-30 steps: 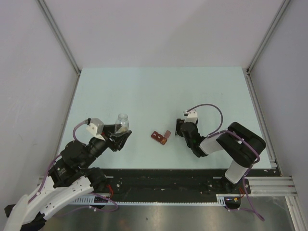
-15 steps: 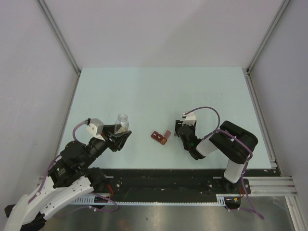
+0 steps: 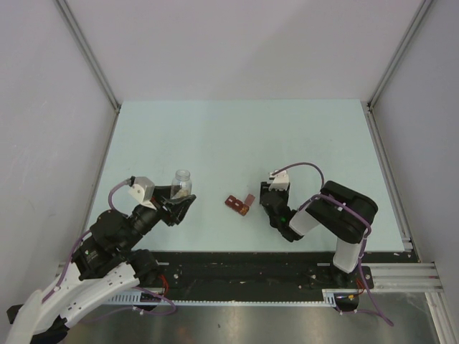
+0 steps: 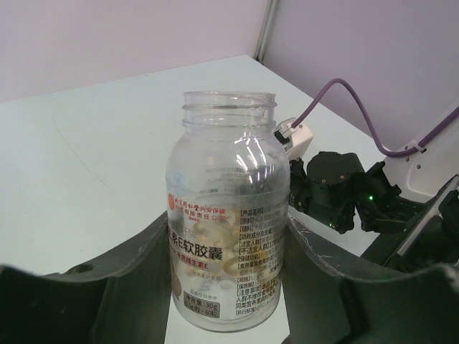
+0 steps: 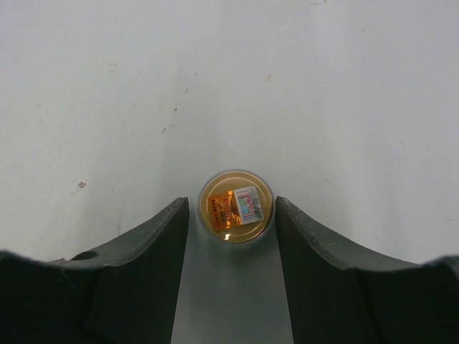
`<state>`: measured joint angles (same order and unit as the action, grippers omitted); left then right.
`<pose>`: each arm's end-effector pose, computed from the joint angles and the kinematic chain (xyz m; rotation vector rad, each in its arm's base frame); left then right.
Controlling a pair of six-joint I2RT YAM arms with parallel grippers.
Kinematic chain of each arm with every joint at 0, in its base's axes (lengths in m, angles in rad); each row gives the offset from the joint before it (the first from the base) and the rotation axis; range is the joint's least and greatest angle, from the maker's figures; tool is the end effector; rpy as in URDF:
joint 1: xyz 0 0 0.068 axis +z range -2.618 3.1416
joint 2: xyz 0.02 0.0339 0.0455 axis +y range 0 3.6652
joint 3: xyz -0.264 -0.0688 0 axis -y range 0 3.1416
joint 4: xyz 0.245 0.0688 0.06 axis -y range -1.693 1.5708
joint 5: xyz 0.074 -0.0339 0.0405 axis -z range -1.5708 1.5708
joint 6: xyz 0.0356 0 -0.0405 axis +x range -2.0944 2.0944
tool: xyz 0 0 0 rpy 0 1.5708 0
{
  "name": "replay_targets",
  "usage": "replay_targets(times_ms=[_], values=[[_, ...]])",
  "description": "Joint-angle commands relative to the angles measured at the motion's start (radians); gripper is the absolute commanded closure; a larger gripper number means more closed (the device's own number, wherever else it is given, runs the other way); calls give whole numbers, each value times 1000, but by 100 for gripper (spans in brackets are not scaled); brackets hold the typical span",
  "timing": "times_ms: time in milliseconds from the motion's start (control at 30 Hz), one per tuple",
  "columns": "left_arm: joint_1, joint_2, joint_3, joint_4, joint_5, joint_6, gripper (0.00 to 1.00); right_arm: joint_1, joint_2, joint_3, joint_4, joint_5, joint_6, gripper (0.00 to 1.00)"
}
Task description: Sort the pills into containers
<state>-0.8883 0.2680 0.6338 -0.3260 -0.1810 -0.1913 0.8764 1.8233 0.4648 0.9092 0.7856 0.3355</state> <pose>0.0565 -0.0593 0.3314 0.3965 1.5251 -0.7169 0.2021 0.2033 0.0992 -0.0299 1.8828 0.0312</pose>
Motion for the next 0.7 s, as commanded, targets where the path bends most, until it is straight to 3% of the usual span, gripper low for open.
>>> replay_targets(times_ms=[0,300,433,533,667], values=[[-5,-6,7,13,-6,7,100,21,54,-37,-194,-26,45,47],[-5,-1,10,12,-2,7,100,33,54,-37,-220,-25,74,64],[-5,-3,10,12,0,6,100,35,12,-38,-245,-19,82,100],[-5,-7,14,13,6,0,100,35,-50,-37,-291,-5,86,100],[-5,-12,23,13,31,-3,100,27,-253,-37,-418,41,91,100]])
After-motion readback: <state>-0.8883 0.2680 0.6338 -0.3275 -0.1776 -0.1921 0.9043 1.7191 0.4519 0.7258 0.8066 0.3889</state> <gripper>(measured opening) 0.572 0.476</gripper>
